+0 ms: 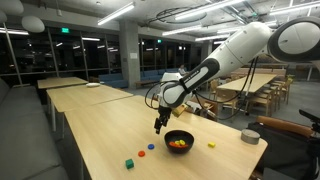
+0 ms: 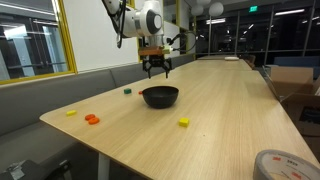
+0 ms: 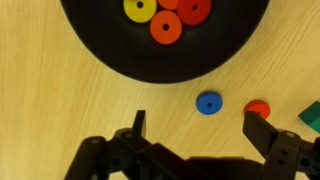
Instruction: Put the rings inside the black bowl
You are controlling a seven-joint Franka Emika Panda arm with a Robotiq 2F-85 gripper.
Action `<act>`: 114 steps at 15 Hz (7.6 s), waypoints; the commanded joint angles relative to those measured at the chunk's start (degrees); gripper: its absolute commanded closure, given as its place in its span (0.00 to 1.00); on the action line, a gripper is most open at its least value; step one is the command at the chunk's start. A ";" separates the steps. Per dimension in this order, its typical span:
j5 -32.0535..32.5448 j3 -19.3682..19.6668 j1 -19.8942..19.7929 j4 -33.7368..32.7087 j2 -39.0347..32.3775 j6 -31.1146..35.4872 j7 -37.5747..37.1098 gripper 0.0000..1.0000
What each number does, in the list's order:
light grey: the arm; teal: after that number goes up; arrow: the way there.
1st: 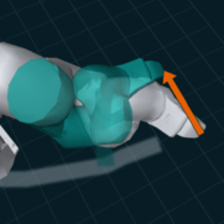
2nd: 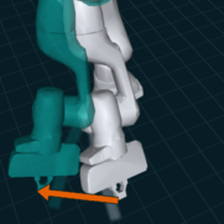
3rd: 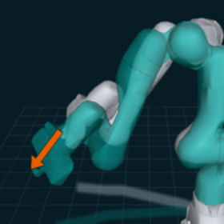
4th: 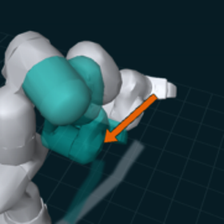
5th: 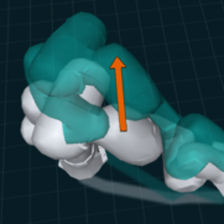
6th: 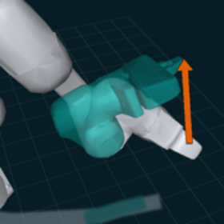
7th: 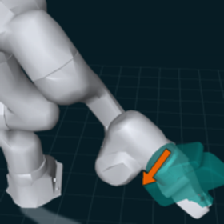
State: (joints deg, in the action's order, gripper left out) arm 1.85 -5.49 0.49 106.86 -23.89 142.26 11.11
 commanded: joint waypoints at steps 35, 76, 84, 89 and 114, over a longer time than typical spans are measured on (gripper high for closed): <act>5.08 -0.45 3.72 -17.57 -17.70 -6.00 6.36 0.00; 16.81 6.35 5.56 -13.93 -5.21 -29.82 -7.26 0.76; 2.47 0.23 -2.34 -16.45 -6.69 -35.79 15.52 0.76; 0.83 0.37 -2.73 -16.92 -7.02 -36.15 16.81 0.18; 2.54 -4.29 5.74 -15.58 -14.78 -6.79 12.56 0.00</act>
State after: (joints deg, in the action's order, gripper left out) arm 3.88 -9.28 5.72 91.25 -38.12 133.30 25.01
